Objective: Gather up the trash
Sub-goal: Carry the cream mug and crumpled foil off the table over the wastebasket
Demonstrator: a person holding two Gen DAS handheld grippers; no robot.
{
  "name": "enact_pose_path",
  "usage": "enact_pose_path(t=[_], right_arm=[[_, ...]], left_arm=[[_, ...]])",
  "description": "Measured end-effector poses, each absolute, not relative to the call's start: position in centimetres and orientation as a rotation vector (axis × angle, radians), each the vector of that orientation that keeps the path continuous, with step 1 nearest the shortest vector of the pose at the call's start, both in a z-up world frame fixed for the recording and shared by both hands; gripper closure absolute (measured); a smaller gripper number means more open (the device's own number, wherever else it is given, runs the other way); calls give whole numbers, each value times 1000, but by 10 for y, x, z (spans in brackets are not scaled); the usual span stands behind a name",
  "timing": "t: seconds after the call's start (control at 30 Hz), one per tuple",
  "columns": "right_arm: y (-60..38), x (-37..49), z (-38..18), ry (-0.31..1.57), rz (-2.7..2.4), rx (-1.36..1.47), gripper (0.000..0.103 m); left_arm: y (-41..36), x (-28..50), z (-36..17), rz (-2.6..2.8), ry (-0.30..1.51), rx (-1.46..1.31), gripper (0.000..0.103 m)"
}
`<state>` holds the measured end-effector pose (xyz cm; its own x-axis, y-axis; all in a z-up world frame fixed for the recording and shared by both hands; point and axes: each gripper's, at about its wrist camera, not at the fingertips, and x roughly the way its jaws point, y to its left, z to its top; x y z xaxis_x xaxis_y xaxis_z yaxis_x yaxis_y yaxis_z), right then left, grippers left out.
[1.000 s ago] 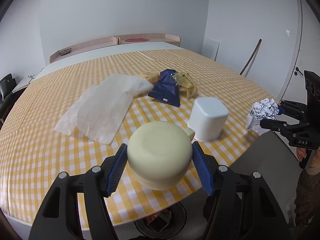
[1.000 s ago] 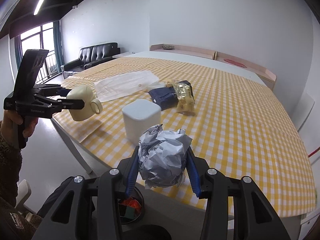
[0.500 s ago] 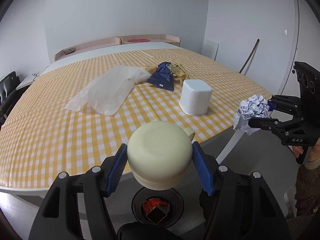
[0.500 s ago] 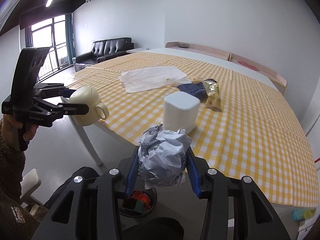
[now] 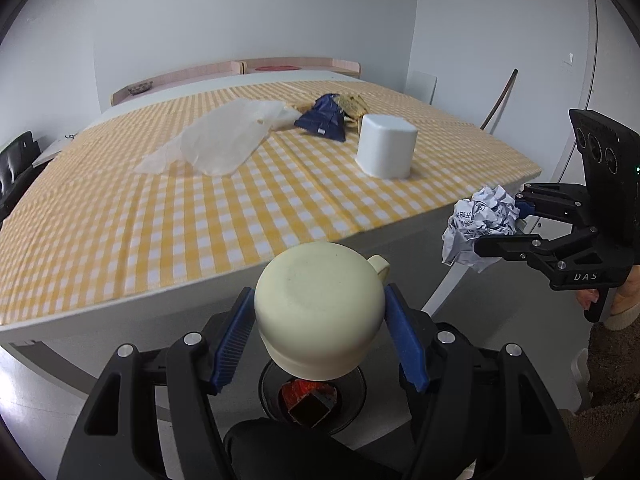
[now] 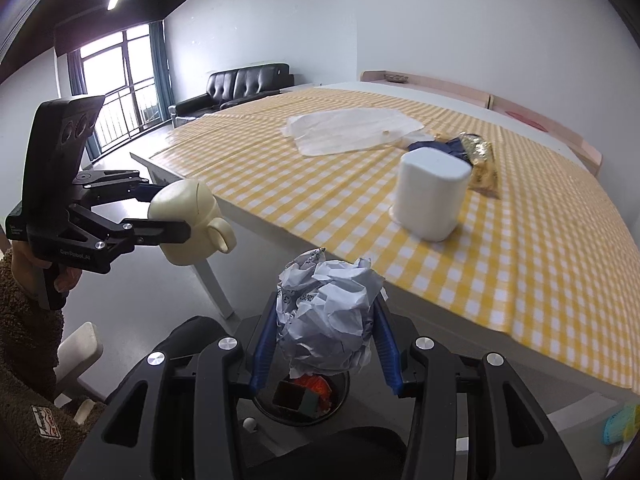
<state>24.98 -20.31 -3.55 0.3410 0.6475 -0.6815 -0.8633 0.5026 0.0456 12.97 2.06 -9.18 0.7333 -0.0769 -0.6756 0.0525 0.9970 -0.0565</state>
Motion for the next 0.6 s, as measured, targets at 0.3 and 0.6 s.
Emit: enact_pose_path(t=[0.3,0.6], right_arm=[[-188,240,-63,750,1050,-383,55],[-172,233,-88,788,1069,-423,55]], left_arm=[[26,132,-119,-92,790,-58,39],[22,138,-139,-120,842,-52,39]])
